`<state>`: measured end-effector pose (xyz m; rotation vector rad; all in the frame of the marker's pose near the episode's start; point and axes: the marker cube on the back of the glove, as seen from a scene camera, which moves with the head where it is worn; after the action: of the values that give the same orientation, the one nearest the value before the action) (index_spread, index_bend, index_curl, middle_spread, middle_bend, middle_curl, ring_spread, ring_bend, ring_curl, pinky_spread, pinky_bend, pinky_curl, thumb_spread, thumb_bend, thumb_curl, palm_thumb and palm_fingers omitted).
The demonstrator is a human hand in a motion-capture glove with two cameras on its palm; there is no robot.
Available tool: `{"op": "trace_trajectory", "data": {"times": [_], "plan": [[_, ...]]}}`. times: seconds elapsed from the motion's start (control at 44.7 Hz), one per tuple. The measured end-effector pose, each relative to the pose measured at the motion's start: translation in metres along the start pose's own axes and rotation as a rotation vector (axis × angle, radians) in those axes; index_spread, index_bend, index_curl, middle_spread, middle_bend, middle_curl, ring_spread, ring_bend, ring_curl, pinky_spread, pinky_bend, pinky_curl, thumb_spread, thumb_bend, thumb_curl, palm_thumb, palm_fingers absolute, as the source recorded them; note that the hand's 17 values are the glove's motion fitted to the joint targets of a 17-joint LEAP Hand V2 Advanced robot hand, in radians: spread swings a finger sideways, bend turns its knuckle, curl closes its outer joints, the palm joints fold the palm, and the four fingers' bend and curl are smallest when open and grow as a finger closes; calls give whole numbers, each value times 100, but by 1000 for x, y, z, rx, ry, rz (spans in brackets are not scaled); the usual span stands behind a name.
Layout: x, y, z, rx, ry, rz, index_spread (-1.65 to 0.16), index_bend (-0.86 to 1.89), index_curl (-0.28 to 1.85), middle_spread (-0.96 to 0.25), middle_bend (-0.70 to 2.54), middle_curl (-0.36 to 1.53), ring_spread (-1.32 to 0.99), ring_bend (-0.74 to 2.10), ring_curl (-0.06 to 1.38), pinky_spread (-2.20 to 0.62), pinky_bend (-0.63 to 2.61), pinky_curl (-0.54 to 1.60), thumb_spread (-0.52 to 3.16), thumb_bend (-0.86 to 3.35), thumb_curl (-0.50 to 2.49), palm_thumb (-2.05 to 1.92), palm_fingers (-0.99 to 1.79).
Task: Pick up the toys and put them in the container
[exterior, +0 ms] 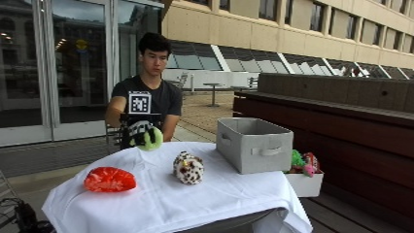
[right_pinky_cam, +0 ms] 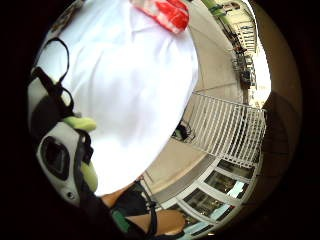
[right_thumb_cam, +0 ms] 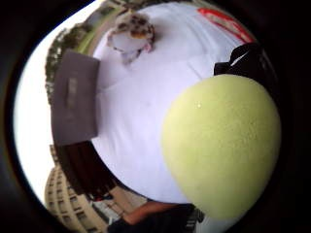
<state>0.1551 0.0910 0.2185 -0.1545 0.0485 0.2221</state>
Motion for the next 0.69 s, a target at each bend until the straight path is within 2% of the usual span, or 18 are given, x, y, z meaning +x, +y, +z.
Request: {"op": "trace_trajectory", "data": {"times": [0.022, 0.067, 0.246, 0.381, 0.537, 0.694], "plan": [[-2, -3, -8, 14, -1, 8, -27, 70, 23, -33, 95, 49, -40, 114, 47, -48, 87, 32, 75, 44, 60, 80, 119], [-5, -8, -29, 19, -3, 11, -27, 69, 24, -34, 88, 48, -40, 115, 48, -48, 93, 34, 71, 38, 60, 73, 112], [-37, -14, -153, -126, -62, 99, -30, 64, 25, -38, 76, 47, -41, 115, 48, -45, 101, 39, 59, 28, 65, 66, 107], [-63, -42, -226, 193, -70, -61, -32, 60, 27, -41, 73, 48, -41, 114, 48, -44, 101, 40, 54, 25, 69, 66, 107], [-121, -46, -295, 269, -92, -109, -33, 57, 28, -42, 70, 49, -41, 113, 48, -44, 100, 40, 51, 22, 73, 67, 108], [-190, -55, -323, 330, -94, -143, -34, 55, 30, -44, 69, 51, -41, 114, 48, -44, 98, 41, 48, 19, 77, 67, 110]]}}
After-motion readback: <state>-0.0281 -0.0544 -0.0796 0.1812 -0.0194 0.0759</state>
